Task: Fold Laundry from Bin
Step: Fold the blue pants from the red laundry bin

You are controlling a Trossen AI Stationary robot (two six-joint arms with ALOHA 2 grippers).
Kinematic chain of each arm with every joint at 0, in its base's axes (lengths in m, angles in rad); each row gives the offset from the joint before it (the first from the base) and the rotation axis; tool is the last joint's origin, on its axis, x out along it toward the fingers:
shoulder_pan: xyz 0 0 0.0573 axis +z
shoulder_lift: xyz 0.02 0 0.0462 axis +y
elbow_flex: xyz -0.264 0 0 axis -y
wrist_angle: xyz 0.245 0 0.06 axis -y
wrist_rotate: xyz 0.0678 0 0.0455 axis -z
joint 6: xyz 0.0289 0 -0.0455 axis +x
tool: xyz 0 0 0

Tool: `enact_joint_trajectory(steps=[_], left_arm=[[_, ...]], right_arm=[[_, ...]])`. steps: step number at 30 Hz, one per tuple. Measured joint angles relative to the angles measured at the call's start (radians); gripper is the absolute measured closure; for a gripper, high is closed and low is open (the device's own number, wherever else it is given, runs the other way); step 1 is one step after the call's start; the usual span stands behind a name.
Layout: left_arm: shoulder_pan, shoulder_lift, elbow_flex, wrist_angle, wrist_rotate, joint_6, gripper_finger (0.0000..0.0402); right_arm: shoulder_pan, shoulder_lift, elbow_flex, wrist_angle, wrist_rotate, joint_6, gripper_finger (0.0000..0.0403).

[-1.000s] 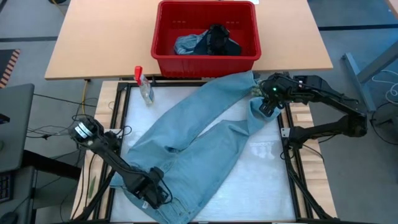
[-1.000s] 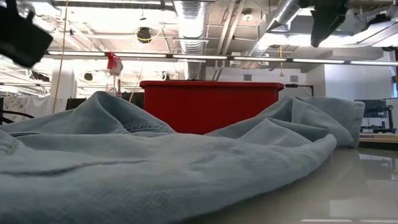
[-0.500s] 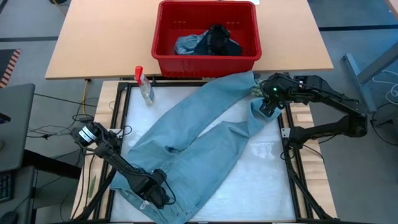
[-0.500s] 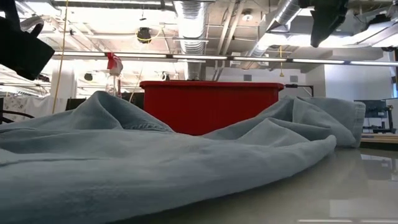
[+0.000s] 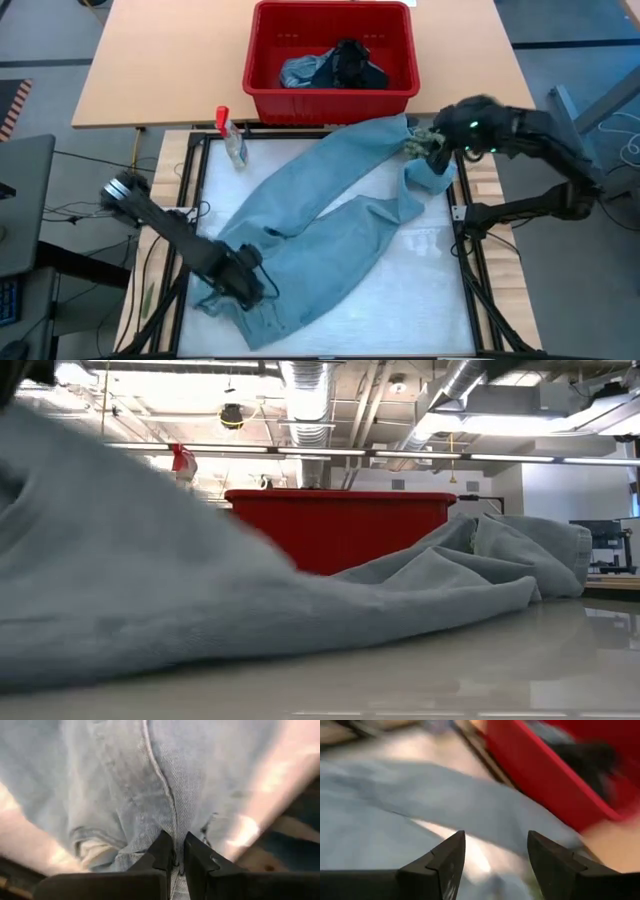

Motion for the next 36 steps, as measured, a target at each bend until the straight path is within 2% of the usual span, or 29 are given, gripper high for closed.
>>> enact_joint_trajectory(steps=[4, 6, 11, 16, 22, 29, 33, 36], left_arm=[[0.064, -0.105, 0.066, 0.002, 0.106, 0.114, 0.0389], [0.086, -0.147, 0.101, 0.002, 0.172, 0.137, 0.0389], [0.119, -0.219, 0.151, 0.004, 0.3, 0.142, 0.0389], [0.133, -0.223, 0.151, -0.04, 0.398, 0.133, 0.0389], [0.133, -0.182, 0.151, -0.109, 0.433, 0.191, 0.0388], [0.131, -0.174, 0.152, -0.164, 0.417, 0.205, 0.0388], [0.131, -0.174, 0.152, -0.214, 0.416, 0.213, 0.0388], [0.131, -0.173, 0.153, -0.214, 0.387, 0.246, 0.0388]], right_arm=[[0.019, 0.011, 0.006, 0.151, -0.326, -0.078, 0.0163], [0.05, 0.037, -0.01, 0.215, -0.441, -0.108, 0.0163], [0.154, 0.178, -0.061, 0.396, -0.542, -0.136, 0.0163], [0.253, 0.375, -0.063, 0.697, -0.634, -0.141, 0.0163], [0.274, 0.613, -0.062, 1.124, -0.906, 0.022, 0.0163], [0.283, 0.833, -0.062, 1.414, -0.95, 0.178, 0.0163], [0.31, 0.908, -0.058, 1.475, -0.955, 0.198, 0.0163], [0.333, 0.966, -0.006, 1.482, -0.958, 0.205, 0.0163]])
